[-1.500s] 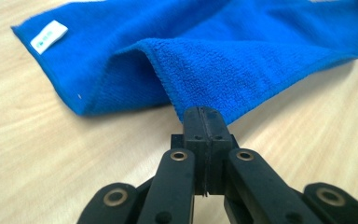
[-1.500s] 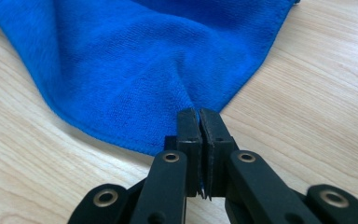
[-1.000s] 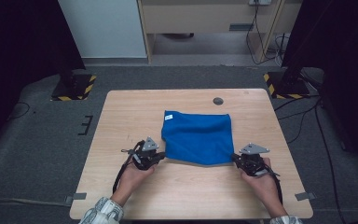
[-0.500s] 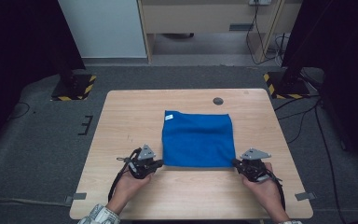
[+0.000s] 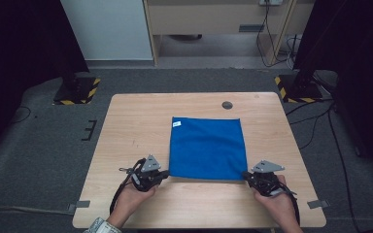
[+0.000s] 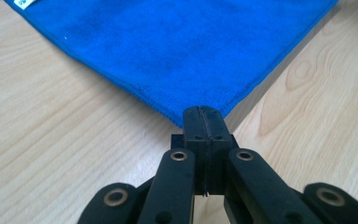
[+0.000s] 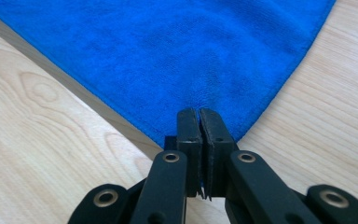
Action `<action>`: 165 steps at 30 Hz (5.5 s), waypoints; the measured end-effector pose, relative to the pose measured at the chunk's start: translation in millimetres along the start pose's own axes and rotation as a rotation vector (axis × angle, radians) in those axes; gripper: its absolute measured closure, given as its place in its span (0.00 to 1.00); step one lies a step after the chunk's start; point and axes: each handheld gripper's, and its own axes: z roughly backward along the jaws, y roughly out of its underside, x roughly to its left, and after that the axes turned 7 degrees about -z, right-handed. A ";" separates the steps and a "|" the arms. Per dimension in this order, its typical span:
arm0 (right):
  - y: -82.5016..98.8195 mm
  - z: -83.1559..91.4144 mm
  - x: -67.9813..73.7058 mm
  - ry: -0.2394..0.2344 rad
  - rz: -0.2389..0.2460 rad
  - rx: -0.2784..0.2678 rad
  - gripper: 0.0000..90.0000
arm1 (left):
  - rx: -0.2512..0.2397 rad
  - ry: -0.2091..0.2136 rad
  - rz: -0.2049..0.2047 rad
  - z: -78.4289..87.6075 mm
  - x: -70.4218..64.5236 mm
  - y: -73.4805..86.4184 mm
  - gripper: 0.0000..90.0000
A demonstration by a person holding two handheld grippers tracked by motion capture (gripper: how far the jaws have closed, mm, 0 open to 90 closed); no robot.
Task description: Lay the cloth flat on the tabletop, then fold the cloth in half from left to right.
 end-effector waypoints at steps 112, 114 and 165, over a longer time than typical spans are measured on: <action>-73.4 -111.2 162.3 -0.317 0.184 -0.019 0.94 | 0.008 -0.277 0.168 -2.1 86.2 25.4 0.13; -72.9 -112.6 165.5 -0.318 0.193 -0.014 0.93 | 0.007 -0.278 0.171 -2.6 86.6 25.6 0.13; -77.0 -132.0 177.4 -0.253 0.200 0.045 0.97 | -0.055 -0.160 0.142 -7.6 105.9 -14.5 0.13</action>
